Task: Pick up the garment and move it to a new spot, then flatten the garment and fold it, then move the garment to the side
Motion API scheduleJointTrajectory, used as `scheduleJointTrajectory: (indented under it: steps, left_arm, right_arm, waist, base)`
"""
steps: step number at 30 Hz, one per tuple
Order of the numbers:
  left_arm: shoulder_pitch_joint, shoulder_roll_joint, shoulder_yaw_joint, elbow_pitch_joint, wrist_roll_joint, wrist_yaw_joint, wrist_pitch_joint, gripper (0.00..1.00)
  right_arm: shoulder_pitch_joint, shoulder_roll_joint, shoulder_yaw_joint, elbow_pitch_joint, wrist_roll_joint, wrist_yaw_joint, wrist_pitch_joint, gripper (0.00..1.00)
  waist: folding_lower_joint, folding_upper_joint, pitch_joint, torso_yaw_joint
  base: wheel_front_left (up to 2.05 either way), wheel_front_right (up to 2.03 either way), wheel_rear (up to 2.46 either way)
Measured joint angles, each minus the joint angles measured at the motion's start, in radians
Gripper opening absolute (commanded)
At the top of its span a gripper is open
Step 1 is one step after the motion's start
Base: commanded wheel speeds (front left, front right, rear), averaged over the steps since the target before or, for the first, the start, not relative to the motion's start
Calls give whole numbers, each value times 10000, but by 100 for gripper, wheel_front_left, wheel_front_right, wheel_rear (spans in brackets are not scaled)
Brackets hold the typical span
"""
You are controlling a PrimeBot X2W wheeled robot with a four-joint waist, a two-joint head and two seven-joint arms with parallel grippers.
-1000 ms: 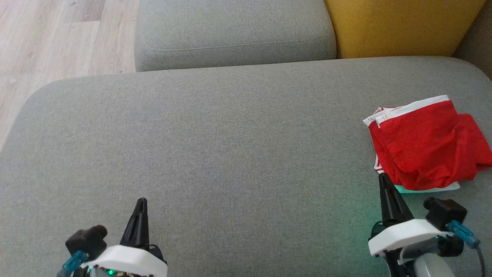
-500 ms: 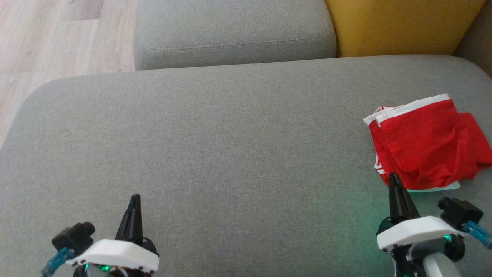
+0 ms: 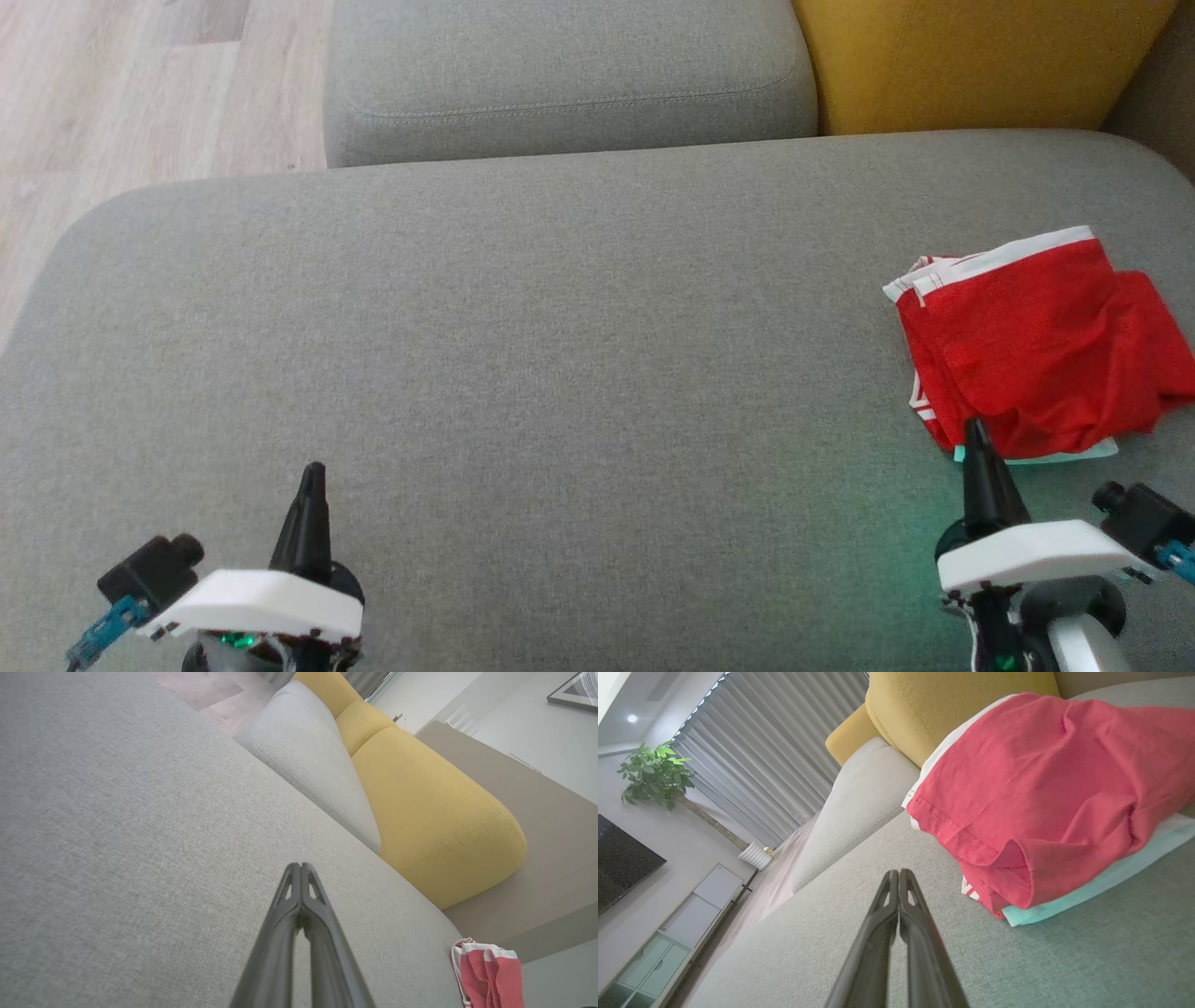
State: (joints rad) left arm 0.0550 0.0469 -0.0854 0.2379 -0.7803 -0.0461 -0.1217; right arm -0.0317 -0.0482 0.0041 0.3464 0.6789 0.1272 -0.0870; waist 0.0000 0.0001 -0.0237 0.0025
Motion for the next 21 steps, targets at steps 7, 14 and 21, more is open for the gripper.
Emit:
scheduleJointTrajectory:
  steps: [7, 14, 21]
  left_arm:
    - [-26, 0, 56, 17, -640, -75, 167, 0]
    - [-73, 0, 205, 82, -1375, -134, 343, 0]
    - [-252, 2, 351, 115, -2111, -174, 575, 0]
  right_arm:
    - [-2, 2, -109, -69, 696, 0, 132, 0]
    - [-4, 4, -211, -109, 1519, 0, 274, 0]
    - [-9, 8, -362, -161, 2336, 0, 449, 0]
  waist:
    - [0, 0, 20, -2]
    - [0, 0, 44, -4]
    - [0, 0, 68, -7]
  base:
    - [0, 0, 0]
    - [0, 0, 0]
    - [0, 0, 0]
